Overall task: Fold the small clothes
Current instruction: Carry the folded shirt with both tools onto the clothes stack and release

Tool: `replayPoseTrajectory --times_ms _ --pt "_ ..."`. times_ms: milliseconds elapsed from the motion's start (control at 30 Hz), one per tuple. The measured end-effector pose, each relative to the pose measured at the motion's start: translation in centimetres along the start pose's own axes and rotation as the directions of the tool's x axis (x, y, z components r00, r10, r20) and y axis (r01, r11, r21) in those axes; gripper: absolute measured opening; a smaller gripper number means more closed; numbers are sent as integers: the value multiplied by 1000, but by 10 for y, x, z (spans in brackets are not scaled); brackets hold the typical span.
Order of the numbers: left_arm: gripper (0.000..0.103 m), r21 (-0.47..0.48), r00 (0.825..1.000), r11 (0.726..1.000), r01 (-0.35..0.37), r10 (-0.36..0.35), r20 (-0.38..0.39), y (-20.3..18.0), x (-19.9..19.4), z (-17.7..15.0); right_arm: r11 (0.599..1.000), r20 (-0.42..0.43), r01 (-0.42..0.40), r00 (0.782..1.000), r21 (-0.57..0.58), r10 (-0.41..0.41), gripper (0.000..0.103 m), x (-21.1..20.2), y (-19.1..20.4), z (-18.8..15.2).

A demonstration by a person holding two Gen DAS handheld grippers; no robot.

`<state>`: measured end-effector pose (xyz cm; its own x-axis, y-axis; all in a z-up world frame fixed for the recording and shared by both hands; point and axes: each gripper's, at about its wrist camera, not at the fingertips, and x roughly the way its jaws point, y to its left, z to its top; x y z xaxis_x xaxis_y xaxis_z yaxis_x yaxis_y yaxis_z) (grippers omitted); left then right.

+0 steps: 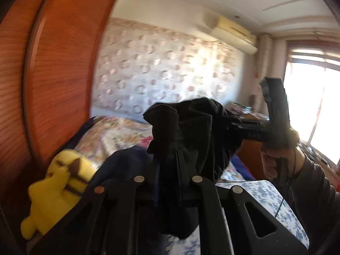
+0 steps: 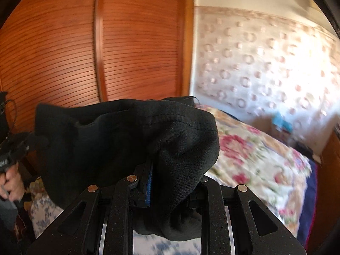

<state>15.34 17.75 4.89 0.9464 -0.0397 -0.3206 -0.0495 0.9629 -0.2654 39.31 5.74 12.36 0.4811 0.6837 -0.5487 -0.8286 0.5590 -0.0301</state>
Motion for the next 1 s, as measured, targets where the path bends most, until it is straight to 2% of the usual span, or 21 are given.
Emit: replayPoseTrajectory --times_ms 100,233,300,333,367,467,500,700,800,933,1000 --pt "10 -48 997 997 -64 62 -42 29 4 -20 996 -51 -59 997 -65 56 19 56 26 17" --pt "10 -96 987 987 -130 120 -108 58 14 -42 993 -121 -89 990 -77 80 18 115 44 19" --pt "10 -101 980 983 -155 140 -139 66 21 -53 995 -144 -83 987 -52 74 20 136 46 18" --pt "10 -95 977 982 -165 150 -149 68 23 -58 998 -154 -54 987 -44 47 21 145 45 16" --pt "10 -84 974 980 -181 166 -156 67 25 -61 999 -157 -22 987 -34 16 27 152 43 15" --pt "10 -64 970 978 -197 185 -158 64 22 -69 998 -129 62 990 10 -60 49 151 31 13" --pt "10 -60 969 977 -203 192 -158 62 21 -70 996 -96 82 992 37 -78 52 141 23 11" --pt "15 -13 963 970 -244 241 -118 59 5 -69 999 -19 29 999 38 -28 52 113 25 5" --pt "18 27 957 963 -270 271 -103 55 -5 -66 999 -42 -7 999 35 9 52 117 36 -7" --pt "24 80 952 955 -285 291 -90 48 -14 -63 999 -87 27 996 48 -22 55 137 38 -22" --pt "33 105 951 952 -288 298 -88 43 -17 -62 997 -90 42 995 70 -36 57 144 34 -30"
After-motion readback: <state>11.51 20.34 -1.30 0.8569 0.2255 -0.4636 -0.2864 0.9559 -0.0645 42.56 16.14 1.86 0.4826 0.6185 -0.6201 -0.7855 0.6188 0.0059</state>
